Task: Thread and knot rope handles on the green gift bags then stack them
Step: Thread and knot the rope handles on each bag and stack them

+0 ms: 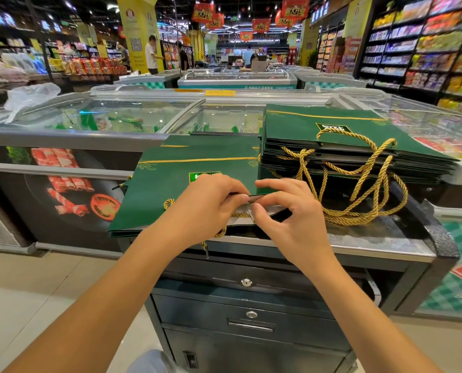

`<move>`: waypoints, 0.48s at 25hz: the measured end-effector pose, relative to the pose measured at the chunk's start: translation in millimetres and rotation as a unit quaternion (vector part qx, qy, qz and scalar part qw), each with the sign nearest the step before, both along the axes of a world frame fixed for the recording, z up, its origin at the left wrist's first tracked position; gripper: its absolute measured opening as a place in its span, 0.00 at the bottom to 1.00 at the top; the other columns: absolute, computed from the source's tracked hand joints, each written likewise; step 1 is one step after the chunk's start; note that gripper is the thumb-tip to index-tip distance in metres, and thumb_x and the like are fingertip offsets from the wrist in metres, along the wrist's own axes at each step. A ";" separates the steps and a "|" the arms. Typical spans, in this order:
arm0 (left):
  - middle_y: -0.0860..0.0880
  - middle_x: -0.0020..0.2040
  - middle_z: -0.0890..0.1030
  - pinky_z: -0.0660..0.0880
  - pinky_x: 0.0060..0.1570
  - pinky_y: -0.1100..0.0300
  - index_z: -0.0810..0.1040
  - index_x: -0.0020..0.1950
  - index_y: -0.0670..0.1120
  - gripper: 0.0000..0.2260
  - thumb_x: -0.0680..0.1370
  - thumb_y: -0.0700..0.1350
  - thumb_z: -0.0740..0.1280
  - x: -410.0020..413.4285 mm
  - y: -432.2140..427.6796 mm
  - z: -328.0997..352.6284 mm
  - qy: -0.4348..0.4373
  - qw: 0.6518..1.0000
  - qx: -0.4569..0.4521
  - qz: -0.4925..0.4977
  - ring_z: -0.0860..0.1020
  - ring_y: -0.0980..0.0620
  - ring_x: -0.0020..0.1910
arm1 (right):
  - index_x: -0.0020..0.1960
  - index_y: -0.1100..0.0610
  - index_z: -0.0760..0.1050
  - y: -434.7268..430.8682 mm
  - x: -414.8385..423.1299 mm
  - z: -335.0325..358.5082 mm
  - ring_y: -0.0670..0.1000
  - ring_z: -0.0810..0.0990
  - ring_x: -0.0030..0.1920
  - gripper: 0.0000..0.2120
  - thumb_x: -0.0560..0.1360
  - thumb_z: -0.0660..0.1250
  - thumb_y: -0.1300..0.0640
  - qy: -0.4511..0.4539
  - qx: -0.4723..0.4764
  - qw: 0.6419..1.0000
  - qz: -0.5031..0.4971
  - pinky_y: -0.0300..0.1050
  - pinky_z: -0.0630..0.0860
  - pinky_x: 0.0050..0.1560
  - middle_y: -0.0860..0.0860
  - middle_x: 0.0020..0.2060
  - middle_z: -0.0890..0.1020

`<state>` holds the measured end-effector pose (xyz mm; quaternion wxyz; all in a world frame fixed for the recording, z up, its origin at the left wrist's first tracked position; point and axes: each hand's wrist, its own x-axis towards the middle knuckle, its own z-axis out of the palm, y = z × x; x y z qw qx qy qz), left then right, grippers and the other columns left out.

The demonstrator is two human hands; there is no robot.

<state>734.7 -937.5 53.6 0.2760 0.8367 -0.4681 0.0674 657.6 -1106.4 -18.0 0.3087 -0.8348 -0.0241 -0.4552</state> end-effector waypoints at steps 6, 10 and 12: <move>0.55 0.55 0.83 0.74 0.58 0.55 0.82 0.62 0.52 0.11 0.83 0.47 0.64 3.1 9.5 4.5 -0.018 0.999 0.033 0.009 0.78 0.55 0.55 | 0.40 0.56 0.85 -6.8 -15.2 11.4 0.48 0.81 0.59 0.03 0.72 0.75 0.62 0.063 0.093 0.984 0.135 0.40 0.77 0.60 0.43 0.53 0.85; 0.58 0.55 0.83 0.75 0.59 0.56 0.82 0.63 0.53 0.11 0.82 0.49 0.66 3.9 16.5 3.8 -0.016 0.999 0.031 0.010 0.78 0.58 0.55 | 0.39 0.57 0.82 -15.4 -20.9 16.4 0.49 0.80 0.62 0.03 0.71 0.72 0.60 0.133 0.118 0.962 0.207 0.46 0.72 0.66 0.44 0.55 0.85; 0.59 0.56 0.83 0.76 0.59 0.60 0.80 0.64 0.54 0.13 0.80 0.50 0.69 5.5 21.1 0.0 0.001 1.000 0.021 -0.003 0.79 0.62 0.55 | 0.40 0.57 0.82 -15.8 -21.0 16.8 0.49 0.81 0.60 0.04 0.72 0.71 0.59 0.140 0.128 0.959 0.211 0.47 0.72 0.65 0.45 0.54 0.85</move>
